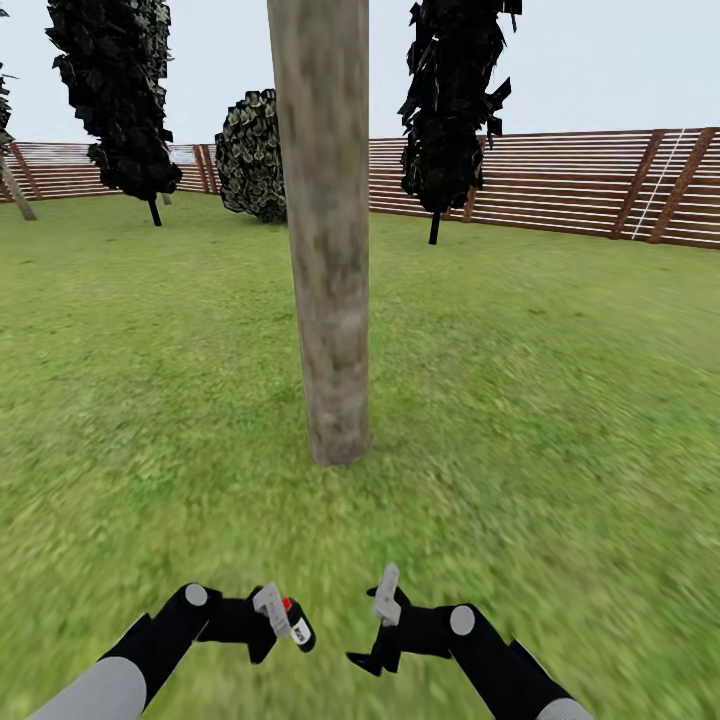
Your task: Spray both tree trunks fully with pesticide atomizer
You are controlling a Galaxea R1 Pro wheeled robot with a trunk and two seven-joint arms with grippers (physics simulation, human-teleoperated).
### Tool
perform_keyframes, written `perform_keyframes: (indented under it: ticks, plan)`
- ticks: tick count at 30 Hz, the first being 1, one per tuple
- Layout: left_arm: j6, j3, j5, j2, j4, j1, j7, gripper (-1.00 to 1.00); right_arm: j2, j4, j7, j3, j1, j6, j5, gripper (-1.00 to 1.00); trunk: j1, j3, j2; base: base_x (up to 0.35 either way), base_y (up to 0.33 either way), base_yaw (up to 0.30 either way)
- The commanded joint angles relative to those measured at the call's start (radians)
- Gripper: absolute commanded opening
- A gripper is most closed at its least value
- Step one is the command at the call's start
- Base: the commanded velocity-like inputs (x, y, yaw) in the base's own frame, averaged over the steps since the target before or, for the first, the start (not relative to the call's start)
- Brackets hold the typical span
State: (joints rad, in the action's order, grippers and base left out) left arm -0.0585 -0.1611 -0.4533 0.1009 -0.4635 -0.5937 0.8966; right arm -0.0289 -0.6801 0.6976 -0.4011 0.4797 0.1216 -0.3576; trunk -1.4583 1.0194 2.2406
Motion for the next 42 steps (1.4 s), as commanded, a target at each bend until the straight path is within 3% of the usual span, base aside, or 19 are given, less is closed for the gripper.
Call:
perform_keyframes:
  ticks: [1, 6, 10, 11, 15, 21, 29, 34, 42]
  plan:
    - [-0.006, -0.003, -0.017, -0.001, -0.001, -0.001, 0.001, -1.00, -0.002, 0.000, 0.002, 0.001, 0.002, 0.007, -0.011, 1.00, 0.000, 0.001, 0.000, 0.000, 0.000, 0.000]
    - [-0.006, -0.006, -0.074, -0.015, -0.001, -0.003, 0.001, -1.00, -0.017, 0.001, 0.013, 0.001, 0.003, 0.007, -0.011, 1.00, 0.000, 0.001, 0.000, 0.000, 0.000, 0.000]
    - [-0.004, -0.006, -0.130, -0.022, -0.001, -0.003, 0.001, -1.00, -0.031, -0.002, 0.088, 0.001, 0.004, 0.007, -0.013, 1.00, 0.000, 0.001, 0.000, 0.000, 0.000, 0.000]
    - [-0.004, -0.006, -0.141, -0.024, -0.001, -0.003, 0.002, -1.00, -0.032, -0.002, 0.099, 0.001, 0.007, 0.008, -0.013, -1.00, 0.000, 0.001, 0.000, 0.000, 0.000, 0.000]
    - [-0.006, -0.006, -0.147, -0.025, -0.001, -0.003, 0.006, -1.00, -0.032, -0.001, 0.106, 0.002, 0.009, 0.008, -0.014, -1.00, 0.000, 0.001, 0.000, 0.000, 0.000, 0.000]
    - [-0.010, -0.012, -0.150, -0.025, -0.001, -0.003, 0.075, -1.00, -0.032, -0.002, 0.108, 0.004, 0.010, 0.009, -0.014, -1.00, 0.000, 0.001, 0.000, 0.000, 0.000, 0.000]
    - [-0.020, -0.076, -0.148, -0.026, -0.003, -0.004, 0.110, -1.00, -0.027, -0.003, 0.108, 0.006, 0.011, 0.010, -0.015, -1.00, 0.000, 0.001, 0.000, 0.000, 0.000, 0.000]
    - [-0.021, -0.079, -0.146, -0.028, -0.035, -0.004, 0.132, -1.00, -0.025, -0.003, 0.107, 0.008, 0.011, 0.010, -0.015, -1.00, 0.000, 0.001, 0.000, 0.000, 0.000, 0.000]
    - [-0.019, -0.085, -0.148, -0.071, -0.044, -0.003, 0.135, -1.00, -0.025, -0.003, 0.106, 0.008, 0.024, 0.010, -0.014, -1.00, 0.000, 0.001, 0.000, 0.000, 0.000, 0.000]
